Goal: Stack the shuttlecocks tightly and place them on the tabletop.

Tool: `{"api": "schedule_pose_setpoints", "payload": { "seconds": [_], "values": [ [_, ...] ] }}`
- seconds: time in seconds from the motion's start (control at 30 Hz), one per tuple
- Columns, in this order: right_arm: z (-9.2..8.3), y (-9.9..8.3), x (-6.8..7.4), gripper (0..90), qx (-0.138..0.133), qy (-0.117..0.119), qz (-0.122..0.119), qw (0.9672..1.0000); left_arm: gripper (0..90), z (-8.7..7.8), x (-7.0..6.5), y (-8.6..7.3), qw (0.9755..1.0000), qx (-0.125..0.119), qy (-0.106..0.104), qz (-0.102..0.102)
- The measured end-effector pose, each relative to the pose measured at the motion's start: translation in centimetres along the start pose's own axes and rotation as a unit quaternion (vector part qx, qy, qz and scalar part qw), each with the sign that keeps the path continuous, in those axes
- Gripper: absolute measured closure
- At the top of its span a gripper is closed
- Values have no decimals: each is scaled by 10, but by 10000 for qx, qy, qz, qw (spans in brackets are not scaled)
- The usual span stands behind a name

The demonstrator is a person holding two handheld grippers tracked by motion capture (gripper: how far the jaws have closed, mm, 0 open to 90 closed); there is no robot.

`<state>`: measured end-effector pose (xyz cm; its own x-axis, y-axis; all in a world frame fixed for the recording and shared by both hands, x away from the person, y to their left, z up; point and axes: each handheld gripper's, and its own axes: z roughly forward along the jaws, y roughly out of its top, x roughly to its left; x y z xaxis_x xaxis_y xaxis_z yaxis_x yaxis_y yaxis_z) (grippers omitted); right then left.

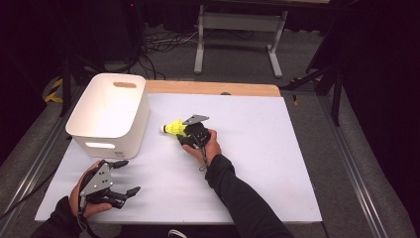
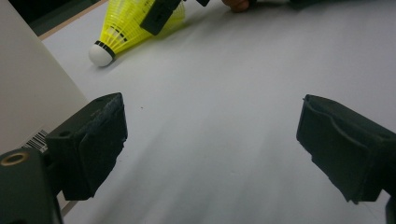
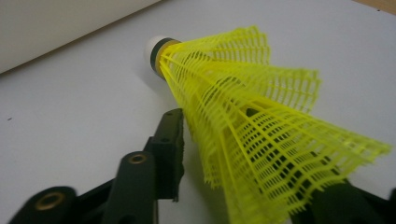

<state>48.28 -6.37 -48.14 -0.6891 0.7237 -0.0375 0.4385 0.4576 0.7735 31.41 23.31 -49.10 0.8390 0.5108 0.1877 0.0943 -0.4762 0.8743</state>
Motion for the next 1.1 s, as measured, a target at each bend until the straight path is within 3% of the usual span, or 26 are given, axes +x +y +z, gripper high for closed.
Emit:
{"api": "schedule_pose_setpoints", "payload": {
  "seconds": [0.07, 0.1, 0.13, 0.3, 0.8, 1.1],
  "values": [
    [1, 1, -1, 666, 12, -70, 34, 10000, 94, 0, 1, 0, 10000, 18, -5, 11],
    [2, 3, -3, 759, -8, -108, 81, 9999, 92, 0, 1, 0, 10000, 22, -1, 2],
    [1, 4, -3, 784, -28, -131, 65, 9999, 92, 0, 0, 0, 10000, 9, -1, 5],
    [-1, 7, -1, 847, -45, -204, -125, 9997, 92, 0, 1, -1, 10000, 19, -15, -6],
    [-19, 5, -3, 860, -317, -90, -218, 9992, 91, 2, 0, 0, 10000, 51, -17, -12],
    [-50, -8, -7, 860, -535, 105, -321, 9980, 91, 3, 0, 0, 9999, 105, 6, -11]
  ]
}}
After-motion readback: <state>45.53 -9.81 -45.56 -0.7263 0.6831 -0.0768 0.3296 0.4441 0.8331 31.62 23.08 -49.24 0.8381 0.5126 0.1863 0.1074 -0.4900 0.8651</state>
